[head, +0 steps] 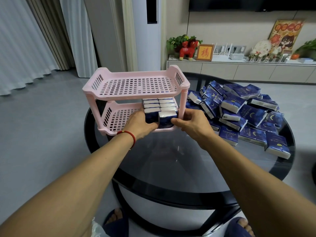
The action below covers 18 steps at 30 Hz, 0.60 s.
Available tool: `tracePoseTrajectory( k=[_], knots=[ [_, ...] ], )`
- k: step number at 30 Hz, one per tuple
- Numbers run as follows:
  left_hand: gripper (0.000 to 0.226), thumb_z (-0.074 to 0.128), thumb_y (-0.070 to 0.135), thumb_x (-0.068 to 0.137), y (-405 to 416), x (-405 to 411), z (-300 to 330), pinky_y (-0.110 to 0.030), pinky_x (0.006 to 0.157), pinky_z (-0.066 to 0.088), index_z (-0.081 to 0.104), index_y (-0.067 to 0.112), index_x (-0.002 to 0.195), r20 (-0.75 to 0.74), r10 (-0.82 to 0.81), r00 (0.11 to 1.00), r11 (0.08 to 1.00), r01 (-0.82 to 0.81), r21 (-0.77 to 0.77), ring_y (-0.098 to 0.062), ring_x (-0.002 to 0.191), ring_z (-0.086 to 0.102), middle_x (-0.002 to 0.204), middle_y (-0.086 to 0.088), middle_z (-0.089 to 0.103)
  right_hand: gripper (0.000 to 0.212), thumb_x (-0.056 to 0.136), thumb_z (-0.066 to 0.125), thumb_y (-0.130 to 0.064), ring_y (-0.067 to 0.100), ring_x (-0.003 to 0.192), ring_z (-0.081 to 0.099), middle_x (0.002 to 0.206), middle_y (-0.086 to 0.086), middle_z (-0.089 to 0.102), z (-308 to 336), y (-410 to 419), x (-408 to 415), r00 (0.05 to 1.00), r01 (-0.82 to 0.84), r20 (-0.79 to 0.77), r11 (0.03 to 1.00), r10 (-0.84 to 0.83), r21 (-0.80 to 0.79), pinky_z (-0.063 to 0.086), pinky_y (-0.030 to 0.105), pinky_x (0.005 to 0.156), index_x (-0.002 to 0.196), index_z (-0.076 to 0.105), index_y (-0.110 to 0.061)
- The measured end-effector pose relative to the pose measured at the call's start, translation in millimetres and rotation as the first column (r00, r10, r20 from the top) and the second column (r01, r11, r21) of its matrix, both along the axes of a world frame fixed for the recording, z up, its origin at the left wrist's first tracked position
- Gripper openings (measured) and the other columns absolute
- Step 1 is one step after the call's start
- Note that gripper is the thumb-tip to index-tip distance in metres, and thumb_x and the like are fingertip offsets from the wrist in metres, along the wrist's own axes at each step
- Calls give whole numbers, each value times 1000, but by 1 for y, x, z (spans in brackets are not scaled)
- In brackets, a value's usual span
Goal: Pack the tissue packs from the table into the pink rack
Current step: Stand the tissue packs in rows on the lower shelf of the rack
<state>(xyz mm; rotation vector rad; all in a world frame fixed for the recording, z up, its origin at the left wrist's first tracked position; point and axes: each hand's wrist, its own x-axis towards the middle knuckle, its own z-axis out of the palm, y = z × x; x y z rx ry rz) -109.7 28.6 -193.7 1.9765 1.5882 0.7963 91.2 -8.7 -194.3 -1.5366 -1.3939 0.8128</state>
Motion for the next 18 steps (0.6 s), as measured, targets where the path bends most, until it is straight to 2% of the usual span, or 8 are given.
tracePoseTrajectory(
  k=[3, 5, 8, 12, 14, 18],
  knots=[
    [60, 79, 27, 82, 2, -2, 0, -23, 92, 44, 58, 22, 138, 17, 11, 1000, 1000, -11, -5, -24, 115, 65, 127, -4, 70, 14, 84, 82, -27, 10, 74, 68, 84, -5, 78, 3, -1, -2, 1000, -3, -25, 1000, 3, -5, 57, 35, 76, 98, 79, -24],
    [62, 80, 27, 81, 2, -3, 0, -24, 94, 45, 57, 24, 139, 34, 12, 999, 1000, -11, -8, -23, 115, 65, 127, -2, 70, 21, 82, 83, -35, 10, 72, 67, 84, -3, 78, 6, -2, -6, 999, 0, -42, 1000, -1, -16, 55, 33, 72, 97, 79, -20],
    [66, 80, 30, 79, 2, -4, 0, -28, 100, 48, 54, 29, 140, 37, 7, 999, 1000, -6, -8, -21, 115, 64, 127, 1, 70, 35, 82, 80, -49, 12, 69, 63, 85, 5, 76, 9, -4, -13, 997, 51, -57, 999, -52, -16, 57, 40, 74, 91, 77, -16],
    [68, 80, 36, 76, 3, -5, -1, -34, 103, 52, 55, 31, 139, 38, 18, 999, 1000, -17, -18, -21, 114, 66, 123, 2, 71, 31, 82, 77, -45, 25, 79, 71, 84, 7, 76, 8, -2, -20, 989, 136, -49, 991, -136, -3, 60, 53, 79, 87, 76, -14],
    [67, 82, 37, 76, 3, -4, -2, -36, 104, 52, 56, 29, 137, 36, 30, 999, 1000, -30, -9, -22, 114, 66, 123, 2, 71, 31, 83, 77, -42, 29, 85, 72, 86, 9, 76, 8, -1, -22, 988, 149, -47, 989, -150, -17, 59, 54, 79, 90, 75, -12],
    [70, 84, 34, 76, 2, -3, -3, -37, 105, 51, 54, 28, 140, 12, 22, 1000, 1000, -22, 7, -23, 117, 64, 126, 0, 70, 31, 84, 76, -40, 30, 85, 72, 87, 11, 75, 9, -5, -26, 988, 154, -28, 988, -154, 2, 59, 52, 79, 90, 74, -9]
  ],
)
